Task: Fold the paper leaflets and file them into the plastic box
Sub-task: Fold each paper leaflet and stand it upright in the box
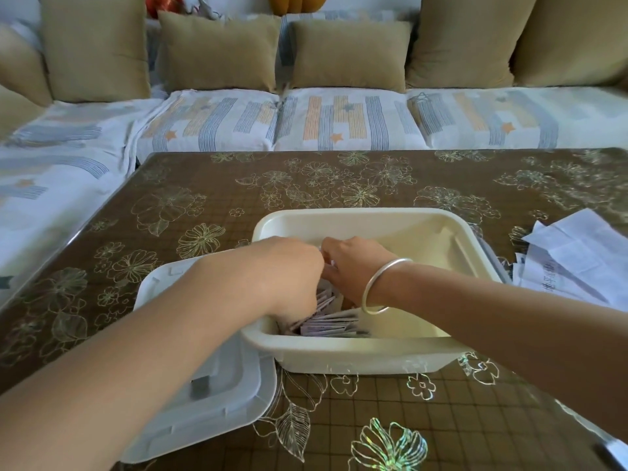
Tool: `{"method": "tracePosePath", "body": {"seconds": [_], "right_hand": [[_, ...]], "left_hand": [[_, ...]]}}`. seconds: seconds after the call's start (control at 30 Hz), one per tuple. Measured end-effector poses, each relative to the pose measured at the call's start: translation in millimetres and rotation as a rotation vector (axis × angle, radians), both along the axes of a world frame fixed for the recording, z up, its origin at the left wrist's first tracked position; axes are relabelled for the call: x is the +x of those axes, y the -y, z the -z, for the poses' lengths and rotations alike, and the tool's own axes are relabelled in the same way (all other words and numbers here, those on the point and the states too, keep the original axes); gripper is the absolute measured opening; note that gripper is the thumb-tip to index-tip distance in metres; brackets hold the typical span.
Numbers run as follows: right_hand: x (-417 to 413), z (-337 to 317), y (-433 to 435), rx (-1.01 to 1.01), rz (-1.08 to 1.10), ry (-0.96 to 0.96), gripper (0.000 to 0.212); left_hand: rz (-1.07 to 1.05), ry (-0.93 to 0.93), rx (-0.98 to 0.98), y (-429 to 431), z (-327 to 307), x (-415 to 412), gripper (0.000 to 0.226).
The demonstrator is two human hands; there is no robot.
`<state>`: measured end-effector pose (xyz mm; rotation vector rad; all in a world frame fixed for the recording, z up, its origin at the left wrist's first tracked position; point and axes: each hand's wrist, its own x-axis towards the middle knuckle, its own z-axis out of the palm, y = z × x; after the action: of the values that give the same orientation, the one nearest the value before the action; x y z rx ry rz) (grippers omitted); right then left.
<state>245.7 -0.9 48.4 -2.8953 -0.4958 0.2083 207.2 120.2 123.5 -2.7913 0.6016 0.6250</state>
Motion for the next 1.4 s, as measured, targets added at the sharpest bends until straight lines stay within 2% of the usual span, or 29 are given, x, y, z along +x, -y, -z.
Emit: {"method": "tracePosePath", "body": {"seconds": [0.07,0.27,0.43,0.63,0.77,0.97,1.07,1.1,1.13,1.2,1.27,1.33,1.4], "right_hand": [[0.1,-0.2,-1.0,0.002,-0.001,0.004,0.016],[-3.0,-3.1,-3.1,-0.001,0.019,-0.007,0.015],[-6.2,-9.3,-5.8,-0.092,-0.023,0.015,0.021],[-11.6,-21.9,-12.3,-0.136,-0.084,0.003,0.013],[-11.0,-22.4,-12.7,-0.133,-0.044,0.004,0.019],[-12.1,-26.1,0.9,-0.064,0.034,0.034,0.013],[-9.6,-25.4,6.5,0.036,0.116,-0.006,0.006],[-9.1,-25.7,9.1,0.03,0.156,-0.006,0.009],[-8.6,-26.3,12.7,-0.019,0.182,-0.038,0.015],[-11.2,-32.4,15.6,-0.141,0.218,-0.258,0.026],[-16.5,-41.8,17.5,-0.123,0.227,-0.51,0.03],[-20.9,-50.1,15.6,0.022,0.254,-0.639,0.023],[-28.0,-53.8,8.9,0.302,0.45,-0.766,0.023]], "left_hand": [[-0.005,0.01,-0.02,-1.9,0.7,1.3,0.02],[0.052,-0.122,0.022,-2.5,12.1,12.7,0.03],[0.098,-0.172,0.033,-2.5,16.7,16.7,0.033],[0.092,-0.189,-0.014,-6.4,17.5,17.6,0.032],[0.098,-0.089,-0.055,-5.6,18.2,17.8,0.018],[0.12,0.096,-0.09,-7.5,23.9,13.8,0.013],[0.12,0.189,-0.153,-10.1,23.3,11.3,0.015],[0.116,0.238,-0.192,-12.2,21.5,10.3,0.018],[0.106,0.285,-0.236,-15.3,19.6,9.3,0.023],[0.107,0.39,-0.361,-24.0,17.0,7.8,0.027],[0.121,0.503,-0.519,-32.3,18.2,5.1,0.027],[0.077,0.566,-0.693,-38.0,23.5,2.2,0.029],[-0.015,0.542,-0.858,-39.5,33.5,-0.1,0.027]]}}
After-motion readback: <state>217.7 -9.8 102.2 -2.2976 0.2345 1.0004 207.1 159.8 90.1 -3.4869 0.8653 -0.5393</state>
